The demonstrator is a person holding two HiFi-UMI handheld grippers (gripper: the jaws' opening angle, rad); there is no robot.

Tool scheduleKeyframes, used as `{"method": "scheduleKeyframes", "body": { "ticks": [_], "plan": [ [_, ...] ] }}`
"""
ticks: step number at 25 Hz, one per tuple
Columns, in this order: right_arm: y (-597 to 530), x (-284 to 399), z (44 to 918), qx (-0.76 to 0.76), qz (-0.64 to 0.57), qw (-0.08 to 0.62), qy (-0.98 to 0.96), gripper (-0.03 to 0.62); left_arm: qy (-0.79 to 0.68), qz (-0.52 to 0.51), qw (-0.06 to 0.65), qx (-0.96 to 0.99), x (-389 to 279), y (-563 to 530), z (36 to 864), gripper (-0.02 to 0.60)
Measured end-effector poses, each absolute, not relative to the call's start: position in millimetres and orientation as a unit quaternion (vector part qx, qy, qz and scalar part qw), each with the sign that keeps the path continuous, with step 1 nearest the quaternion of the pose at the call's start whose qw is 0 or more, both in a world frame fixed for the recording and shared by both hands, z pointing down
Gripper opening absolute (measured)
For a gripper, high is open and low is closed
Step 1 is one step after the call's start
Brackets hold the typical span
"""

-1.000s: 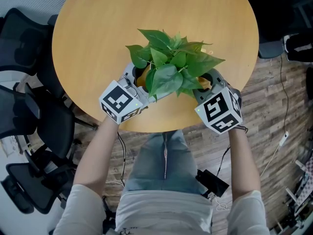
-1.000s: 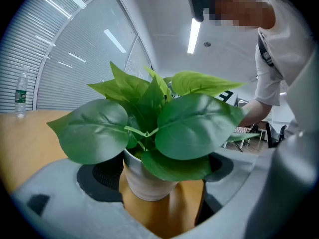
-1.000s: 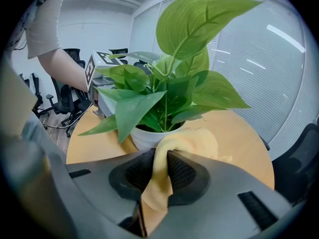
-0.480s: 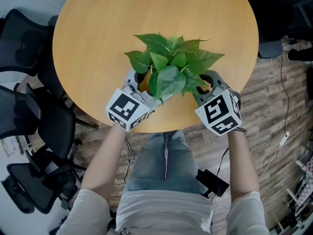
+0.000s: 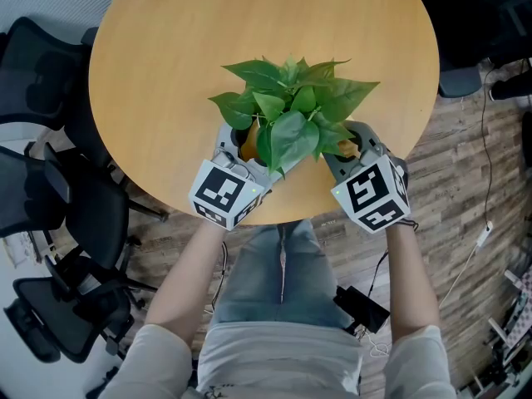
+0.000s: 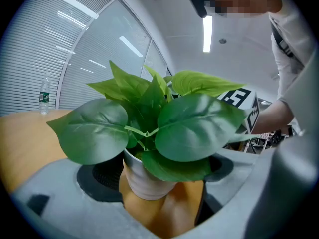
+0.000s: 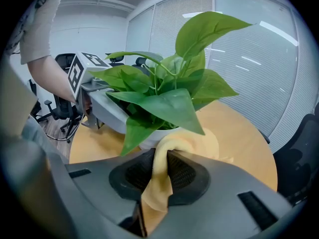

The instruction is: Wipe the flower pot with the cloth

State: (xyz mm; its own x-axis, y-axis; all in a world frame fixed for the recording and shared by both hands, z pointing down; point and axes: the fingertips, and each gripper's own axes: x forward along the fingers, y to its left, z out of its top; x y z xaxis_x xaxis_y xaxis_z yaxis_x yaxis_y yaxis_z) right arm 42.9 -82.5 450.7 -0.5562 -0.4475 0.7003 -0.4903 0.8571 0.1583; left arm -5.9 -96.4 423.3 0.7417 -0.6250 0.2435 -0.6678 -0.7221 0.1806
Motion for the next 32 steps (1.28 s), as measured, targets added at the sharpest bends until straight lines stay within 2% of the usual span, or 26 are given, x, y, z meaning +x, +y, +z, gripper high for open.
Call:
{"method": "scheduleKeyframes", "body": {
  "ticks": [32],
  "plan": [
    [-58,42,453,0.252,0.03,0.38,-0.89,0.06,-0.477,0.092,0.157,0.86,4,-95,428,0.456]
  ]
}}
